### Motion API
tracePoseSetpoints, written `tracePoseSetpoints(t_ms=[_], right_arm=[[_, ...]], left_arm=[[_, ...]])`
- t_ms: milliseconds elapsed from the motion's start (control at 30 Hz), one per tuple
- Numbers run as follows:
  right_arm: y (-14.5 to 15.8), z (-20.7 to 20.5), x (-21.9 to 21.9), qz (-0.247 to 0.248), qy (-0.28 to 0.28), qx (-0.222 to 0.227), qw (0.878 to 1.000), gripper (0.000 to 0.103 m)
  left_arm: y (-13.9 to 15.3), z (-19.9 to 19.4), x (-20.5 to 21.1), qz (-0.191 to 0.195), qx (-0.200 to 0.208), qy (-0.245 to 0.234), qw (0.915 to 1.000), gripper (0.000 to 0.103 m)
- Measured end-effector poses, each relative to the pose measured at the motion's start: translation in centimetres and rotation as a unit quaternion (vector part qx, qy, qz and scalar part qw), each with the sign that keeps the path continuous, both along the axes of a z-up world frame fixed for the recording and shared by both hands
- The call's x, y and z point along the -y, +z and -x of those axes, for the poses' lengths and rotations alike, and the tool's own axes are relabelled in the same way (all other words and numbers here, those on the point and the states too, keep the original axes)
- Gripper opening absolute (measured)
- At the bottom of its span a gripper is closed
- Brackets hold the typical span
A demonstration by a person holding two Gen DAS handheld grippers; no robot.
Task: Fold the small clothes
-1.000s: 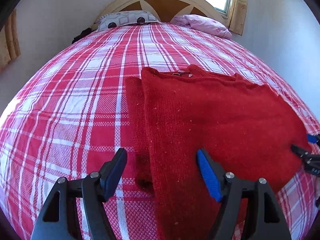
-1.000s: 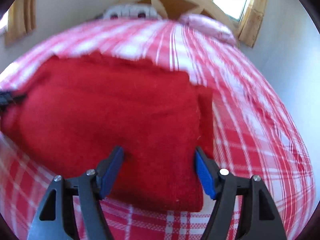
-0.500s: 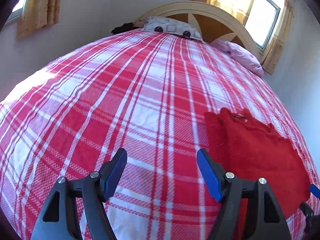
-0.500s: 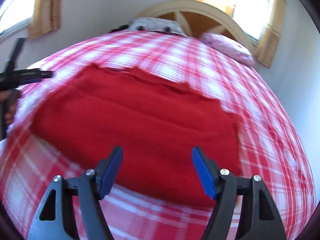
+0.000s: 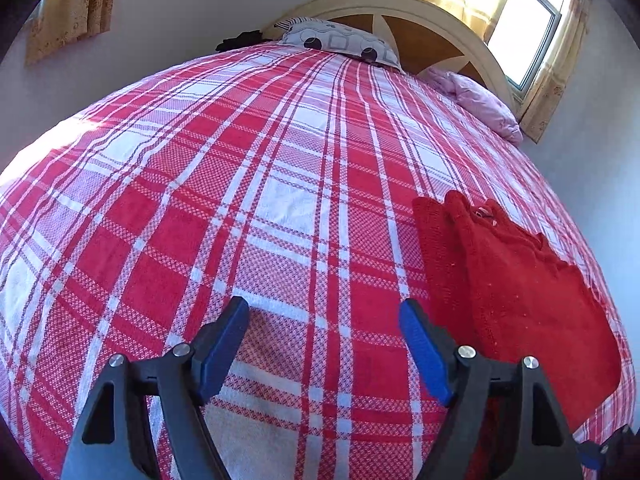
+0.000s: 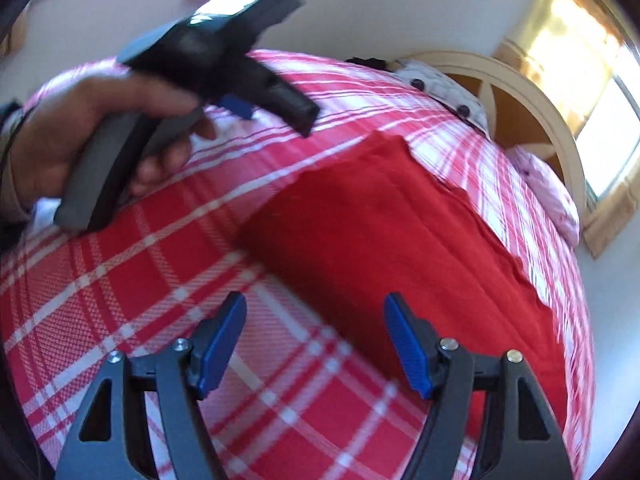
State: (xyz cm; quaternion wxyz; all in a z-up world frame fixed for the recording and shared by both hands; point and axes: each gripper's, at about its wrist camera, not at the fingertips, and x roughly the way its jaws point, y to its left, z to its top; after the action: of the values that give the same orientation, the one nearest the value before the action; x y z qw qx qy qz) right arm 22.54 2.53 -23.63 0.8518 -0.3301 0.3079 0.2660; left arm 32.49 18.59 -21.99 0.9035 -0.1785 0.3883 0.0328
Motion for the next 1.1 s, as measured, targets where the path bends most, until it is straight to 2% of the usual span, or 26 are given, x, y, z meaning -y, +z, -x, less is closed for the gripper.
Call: tracePoseSetpoints(t_ms=[133,200,300,367,433,533,600,733,867,933,1000,1100], right_arm=[[-0.5,-0.3,-1.7,0.032,0.013,0.043,0.998,0.073],[-0.7,-1.1,-2.7,0.05,0.007,0.07,0.996,0.071],[-1.0,-2.1,-3.5,0.059,-0.009,0.086,0.994,0.069],[-1.3,-2.1,-3.5,0.051,-0.009,0.081,0.995,0.057],[-1.4,-1.6,-3.5,0.049,-0.003,0.083,0.995,0.041],[-1.9,-0.9,-4.0,0.065,0.004,0.096,0.993,0.03],[-2.0,-0.6,-4.0,0.065,0.004,0.099,0.993,0.028],[-1.9,-0.9,-3.5,0.046,-0.001,0.089,0.995,0.027],[-2.0,-0.9,-3.6,0.042,-0.002,0.092,0.995,0.027],[-2.0,-0.9,-3.6,0.041,-0.002,0.095,0.995,0.027],[-2.0,-0.9,-3.6,0.039,-0.002,0.095,0.995,0.027],[-2.0,-1.0,-3.5,0.034,-0.002,0.09,0.995,0.027]], left_arm=[[0.0,0.2,-0.5,0.018,0.008,-0.001,0.9998,0.079],[-0.1,0.3,-0.6,0.025,0.01,-0.001,0.9996,0.079],[-0.1,0.3,-0.9,0.036,0.014,-0.001,0.9993,0.079],[-0.1,0.3,-1.1,0.043,0.016,-0.002,0.999,0.079],[-0.1,0.3,-1.1,0.045,0.016,-0.003,0.9989,0.08],[0.2,-0.3,-0.8,0.054,0.017,-0.028,0.998,0.08],[0.4,-1.2,-0.5,0.071,0.016,-0.057,0.9957,0.08],[0.4,-4.0,-0.1,0.112,0.001,-0.085,0.9901,0.08],[0.4,-6.7,0.6,0.122,-0.012,-0.101,0.9874,0.08],[0.4,-7.6,1.4,0.144,-0.017,-0.12,0.9822,0.08],[0.4,-8.3,2.0,0.148,-0.019,-0.128,0.9805,0.08],[0.4,-9.0,2.8,0.132,-0.016,-0.137,0.9816,0.079]])
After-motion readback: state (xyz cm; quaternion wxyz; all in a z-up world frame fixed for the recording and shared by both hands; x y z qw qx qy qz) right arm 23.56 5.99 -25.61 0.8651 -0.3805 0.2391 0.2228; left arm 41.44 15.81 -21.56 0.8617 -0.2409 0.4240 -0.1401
